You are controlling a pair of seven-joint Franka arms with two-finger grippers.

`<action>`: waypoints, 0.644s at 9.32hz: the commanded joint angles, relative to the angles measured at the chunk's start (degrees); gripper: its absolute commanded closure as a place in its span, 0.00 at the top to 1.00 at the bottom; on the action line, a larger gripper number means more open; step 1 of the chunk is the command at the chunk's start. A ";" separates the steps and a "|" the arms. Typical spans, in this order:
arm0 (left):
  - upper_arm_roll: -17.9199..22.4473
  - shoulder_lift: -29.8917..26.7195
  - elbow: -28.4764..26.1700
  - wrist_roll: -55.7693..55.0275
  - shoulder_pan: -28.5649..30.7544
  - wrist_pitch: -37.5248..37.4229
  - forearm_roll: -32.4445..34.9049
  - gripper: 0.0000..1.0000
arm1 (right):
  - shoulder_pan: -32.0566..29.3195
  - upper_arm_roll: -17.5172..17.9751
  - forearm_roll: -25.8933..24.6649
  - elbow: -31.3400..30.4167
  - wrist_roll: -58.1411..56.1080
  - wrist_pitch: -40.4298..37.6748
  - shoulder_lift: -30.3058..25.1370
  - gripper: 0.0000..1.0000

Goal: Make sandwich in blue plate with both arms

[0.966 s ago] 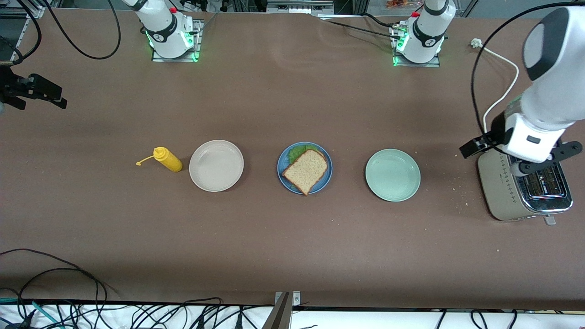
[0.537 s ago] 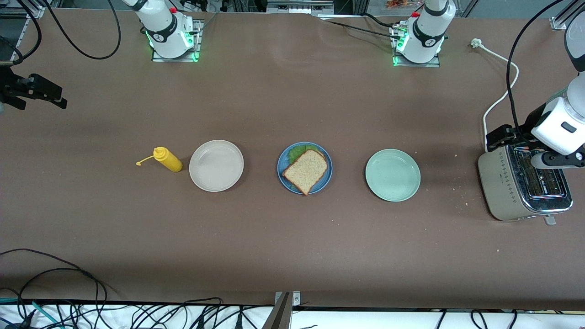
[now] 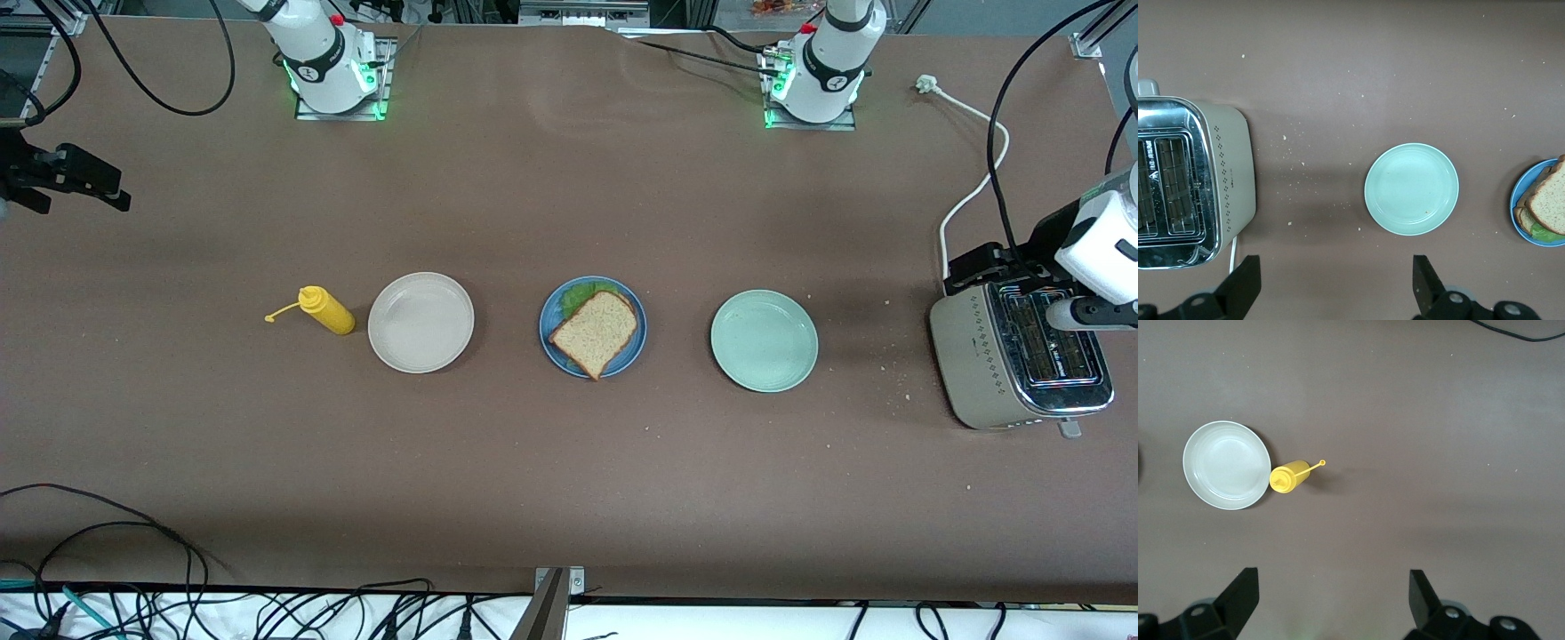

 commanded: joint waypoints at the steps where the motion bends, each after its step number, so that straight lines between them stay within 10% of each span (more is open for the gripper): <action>1: -0.70 0.72 1.51 1.38 0.80 -1.20 -1.26 1.00 | 0.17 -0.19 0.61 1.79 0.33 -1.53 0.62 1.00; 6: -0.61 0.72 1.51 1.20 0.89 -1.20 -1.34 1.00 | 0.44 0.16 0.61 1.53 0.77 -1.70 0.27 1.00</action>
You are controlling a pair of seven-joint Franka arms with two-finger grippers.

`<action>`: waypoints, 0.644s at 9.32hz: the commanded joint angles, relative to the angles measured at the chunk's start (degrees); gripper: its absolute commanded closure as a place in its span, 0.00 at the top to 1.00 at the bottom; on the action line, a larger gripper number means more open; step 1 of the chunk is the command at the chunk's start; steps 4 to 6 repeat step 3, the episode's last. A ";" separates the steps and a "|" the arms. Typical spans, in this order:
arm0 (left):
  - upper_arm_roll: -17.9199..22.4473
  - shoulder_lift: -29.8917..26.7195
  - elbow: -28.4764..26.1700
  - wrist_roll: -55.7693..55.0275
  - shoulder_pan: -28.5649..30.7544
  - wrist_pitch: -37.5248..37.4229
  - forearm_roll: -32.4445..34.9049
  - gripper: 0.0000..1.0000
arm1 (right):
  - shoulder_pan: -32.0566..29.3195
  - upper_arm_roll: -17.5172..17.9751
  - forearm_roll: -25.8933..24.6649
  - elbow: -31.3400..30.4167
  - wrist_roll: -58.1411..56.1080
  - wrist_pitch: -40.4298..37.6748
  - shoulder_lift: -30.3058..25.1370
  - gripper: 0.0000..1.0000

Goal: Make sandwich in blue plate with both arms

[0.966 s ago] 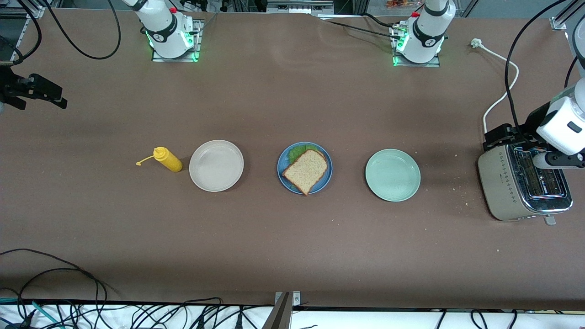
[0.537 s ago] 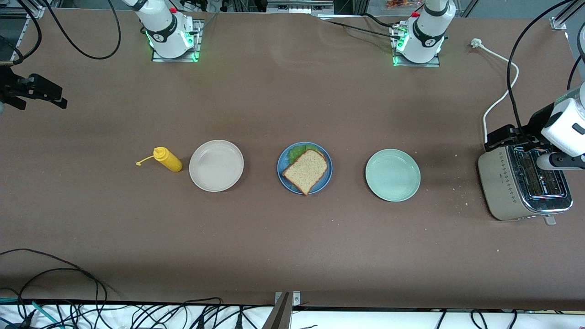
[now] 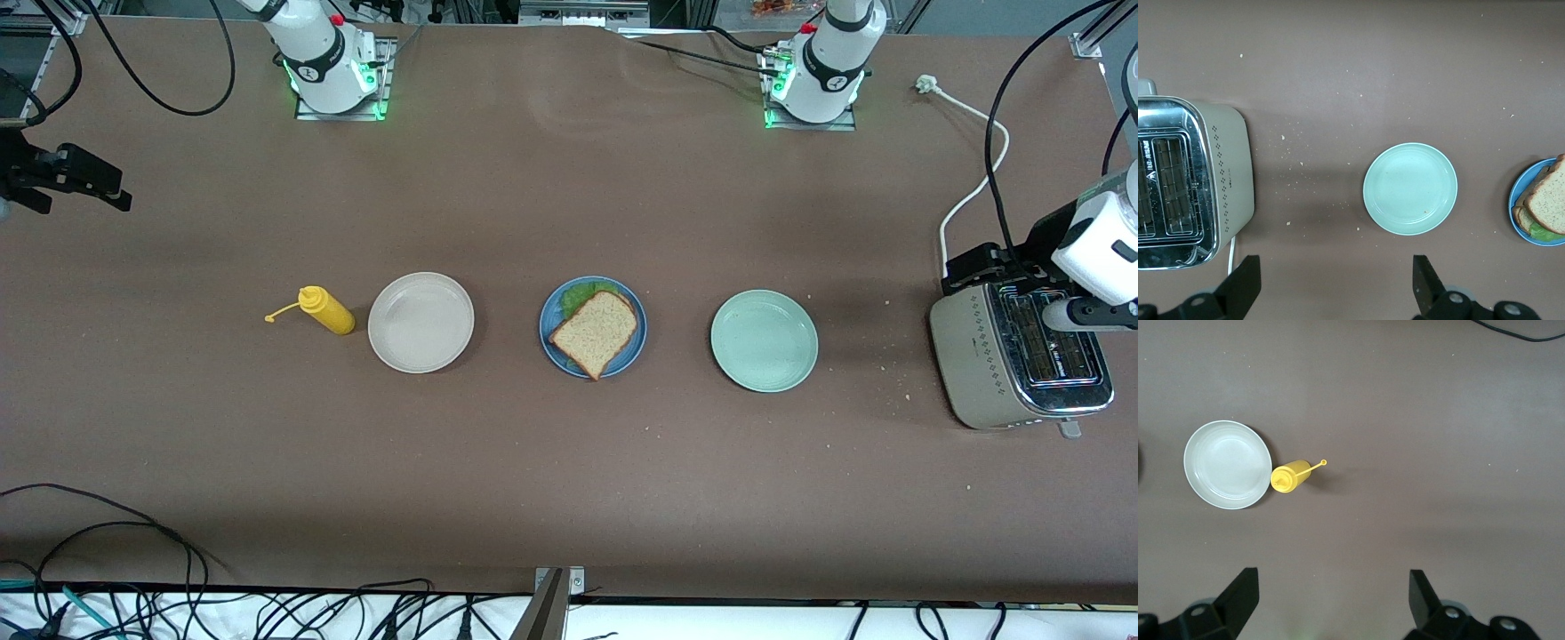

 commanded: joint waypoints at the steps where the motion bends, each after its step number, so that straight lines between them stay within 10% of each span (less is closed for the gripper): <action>1: -0.42 0.64 1.51 1.20 0.80 -1.19 -1.18 1.00 | 0.74 0.12 0.34 1.70 1.04 -2.35 0.18 1.00; 6: -0.42 0.64 1.51 0.77 0.72 -1.19 -1.18 1.00 | 0.74 0.12 0.52 1.88 1.31 -2.36 0.44 1.00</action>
